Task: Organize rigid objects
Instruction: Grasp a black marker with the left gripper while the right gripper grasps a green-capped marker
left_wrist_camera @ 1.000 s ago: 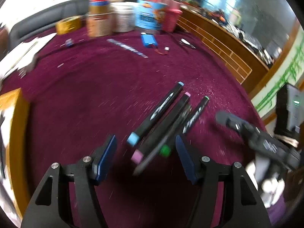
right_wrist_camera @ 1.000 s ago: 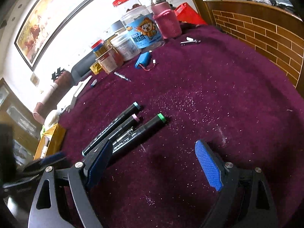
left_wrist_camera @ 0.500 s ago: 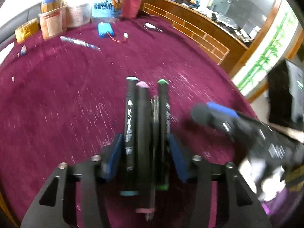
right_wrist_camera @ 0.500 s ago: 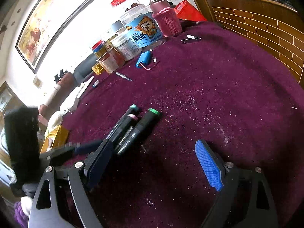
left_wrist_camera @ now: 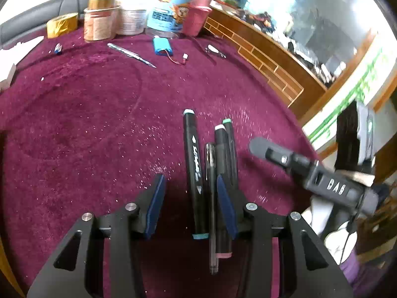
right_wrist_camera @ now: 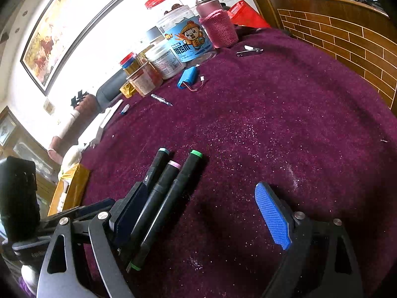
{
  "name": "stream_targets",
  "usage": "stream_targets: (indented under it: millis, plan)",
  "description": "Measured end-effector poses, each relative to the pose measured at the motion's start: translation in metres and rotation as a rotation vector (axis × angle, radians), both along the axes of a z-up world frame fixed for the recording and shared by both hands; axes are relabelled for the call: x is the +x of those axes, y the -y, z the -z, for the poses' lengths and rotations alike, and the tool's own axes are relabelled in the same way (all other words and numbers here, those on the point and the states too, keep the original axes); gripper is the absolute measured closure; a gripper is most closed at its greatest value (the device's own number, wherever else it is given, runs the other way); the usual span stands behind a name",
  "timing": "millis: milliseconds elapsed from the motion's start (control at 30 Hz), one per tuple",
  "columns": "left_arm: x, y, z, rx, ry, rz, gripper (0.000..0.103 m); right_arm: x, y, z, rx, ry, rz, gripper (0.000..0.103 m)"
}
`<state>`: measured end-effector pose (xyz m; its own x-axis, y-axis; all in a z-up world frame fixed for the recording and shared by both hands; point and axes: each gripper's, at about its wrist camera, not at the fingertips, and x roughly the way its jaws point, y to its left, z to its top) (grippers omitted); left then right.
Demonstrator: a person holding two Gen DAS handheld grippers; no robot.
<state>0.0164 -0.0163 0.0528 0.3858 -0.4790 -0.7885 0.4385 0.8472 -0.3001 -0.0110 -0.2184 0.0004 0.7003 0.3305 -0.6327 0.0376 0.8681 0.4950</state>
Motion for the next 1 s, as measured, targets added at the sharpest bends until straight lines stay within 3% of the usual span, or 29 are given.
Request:
stream_targets:
  millis: [200,567,600,633,667,733,1000]
  plan:
    - [0.011,0.017,0.008,0.159,0.073,-0.027,0.06,0.0,0.0,0.0,0.002,0.0,0.0,0.017]
    - [0.012,0.042,0.02,0.265,0.134,0.027,0.055,0.001,0.0,0.0,0.007,0.001,0.0,0.017]
    - [0.012,0.042,0.02,0.256,0.133,0.028,0.061,0.001,0.0,0.0,0.008,0.002,0.0,0.017]
    - [0.012,0.04,0.019,0.241,0.132,0.025,0.081,0.001,0.0,0.0,0.009,0.002,0.0,0.017]
    - [0.013,0.036,0.018,0.208,0.119,0.022,0.092,0.001,0.001,0.0,0.011,0.002,0.0,0.017]
    - [0.015,0.023,0.017,0.162,0.089,-0.008,0.092,0.001,0.002,0.0,0.017,0.004,0.001,0.017]
    - [-0.004,-0.012,0.019,0.183,0.105,-0.089,0.089,0.002,0.002,0.0,0.015,0.004,0.001,0.017]
